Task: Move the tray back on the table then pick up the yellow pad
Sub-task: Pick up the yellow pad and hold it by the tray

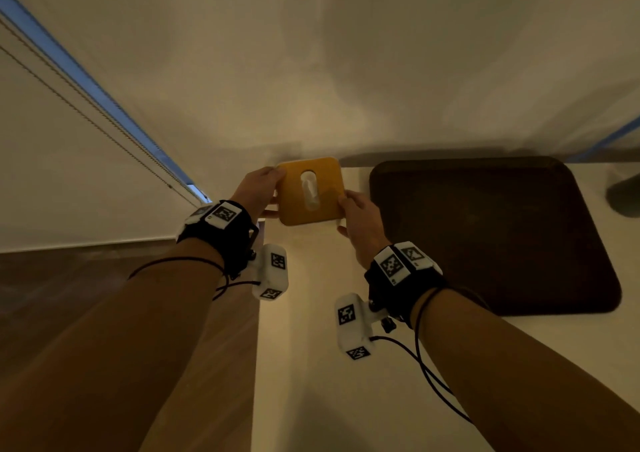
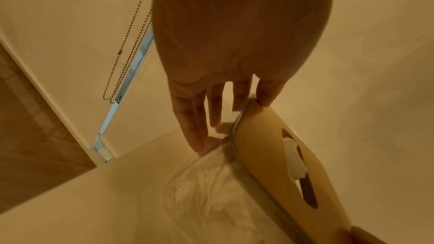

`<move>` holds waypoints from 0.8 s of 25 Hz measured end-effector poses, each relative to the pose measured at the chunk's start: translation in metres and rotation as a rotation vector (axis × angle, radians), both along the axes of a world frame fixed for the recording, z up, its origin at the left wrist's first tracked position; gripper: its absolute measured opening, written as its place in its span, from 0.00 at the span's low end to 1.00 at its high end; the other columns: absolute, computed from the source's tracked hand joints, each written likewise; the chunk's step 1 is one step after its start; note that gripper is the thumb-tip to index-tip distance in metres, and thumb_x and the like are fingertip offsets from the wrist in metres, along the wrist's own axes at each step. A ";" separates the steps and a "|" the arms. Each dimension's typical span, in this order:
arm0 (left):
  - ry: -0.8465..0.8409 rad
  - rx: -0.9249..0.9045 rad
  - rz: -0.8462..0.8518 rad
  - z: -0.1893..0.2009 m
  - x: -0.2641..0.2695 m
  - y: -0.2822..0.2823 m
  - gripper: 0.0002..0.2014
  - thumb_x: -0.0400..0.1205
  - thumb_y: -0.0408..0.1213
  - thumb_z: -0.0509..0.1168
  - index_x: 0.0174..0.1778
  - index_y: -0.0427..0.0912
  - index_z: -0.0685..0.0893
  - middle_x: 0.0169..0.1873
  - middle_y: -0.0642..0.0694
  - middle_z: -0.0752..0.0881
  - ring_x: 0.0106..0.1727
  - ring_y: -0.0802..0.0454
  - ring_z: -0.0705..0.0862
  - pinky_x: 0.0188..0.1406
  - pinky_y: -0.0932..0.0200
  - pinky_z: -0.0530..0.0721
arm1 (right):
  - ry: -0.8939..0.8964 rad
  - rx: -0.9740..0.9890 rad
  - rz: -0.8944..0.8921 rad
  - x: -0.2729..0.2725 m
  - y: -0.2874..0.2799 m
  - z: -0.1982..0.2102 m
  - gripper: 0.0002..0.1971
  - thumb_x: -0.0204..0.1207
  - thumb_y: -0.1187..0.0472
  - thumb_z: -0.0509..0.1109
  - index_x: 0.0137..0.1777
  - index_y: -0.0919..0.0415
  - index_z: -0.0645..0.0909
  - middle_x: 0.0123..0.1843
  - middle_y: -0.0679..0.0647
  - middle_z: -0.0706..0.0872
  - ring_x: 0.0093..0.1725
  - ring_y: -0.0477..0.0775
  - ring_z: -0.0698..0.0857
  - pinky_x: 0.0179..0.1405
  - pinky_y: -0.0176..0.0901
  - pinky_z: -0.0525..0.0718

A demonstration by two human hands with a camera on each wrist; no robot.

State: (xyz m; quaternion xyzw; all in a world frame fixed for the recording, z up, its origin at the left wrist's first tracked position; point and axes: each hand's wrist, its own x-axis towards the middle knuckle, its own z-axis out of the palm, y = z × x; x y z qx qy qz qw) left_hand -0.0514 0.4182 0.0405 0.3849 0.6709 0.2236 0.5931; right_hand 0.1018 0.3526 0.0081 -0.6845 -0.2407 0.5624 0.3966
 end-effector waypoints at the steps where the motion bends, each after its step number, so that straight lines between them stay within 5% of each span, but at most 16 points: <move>1: 0.003 -0.005 0.004 -0.003 -0.002 0.005 0.21 0.84 0.49 0.57 0.71 0.44 0.76 0.61 0.44 0.78 0.58 0.39 0.80 0.42 0.50 0.80 | 0.002 -0.004 0.003 -0.002 0.004 -0.002 0.21 0.80 0.51 0.60 0.71 0.54 0.75 0.64 0.53 0.81 0.64 0.55 0.80 0.68 0.60 0.79; 11: 0.094 0.066 0.066 -0.014 -0.025 0.018 0.19 0.82 0.50 0.57 0.64 0.46 0.79 0.58 0.44 0.81 0.58 0.42 0.81 0.54 0.43 0.84 | -0.041 0.021 0.005 -0.007 0.020 -0.009 0.22 0.80 0.52 0.61 0.73 0.56 0.74 0.65 0.51 0.80 0.64 0.51 0.79 0.68 0.55 0.79; 15: 0.110 0.131 0.136 -0.026 -0.034 -0.009 0.12 0.82 0.44 0.61 0.56 0.42 0.82 0.47 0.42 0.85 0.48 0.44 0.85 0.44 0.48 0.84 | -0.168 0.071 -0.016 0.006 0.017 -0.014 0.17 0.77 0.54 0.65 0.66 0.50 0.80 0.66 0.51 0.83 0.63 0.50 0.82 0.65 0.53 0.82; 20: 0.066 0.152 0.149 -0.033 -0.022 -0.027 0.11 0.82 0.36 0.62 0.58 0.38 0.83 0.48 0.39 0.86 0.46 0.45 0.86 0.39 0.52 0.88 | -0.176 0.068 0.032 0.006 0.012 -0.018 0.10 0.76 0.62 0.66 0.53 0.49 0.85 0.56 0.52 0.89 0.57 0.50 0.86 0.60 0.52 0.85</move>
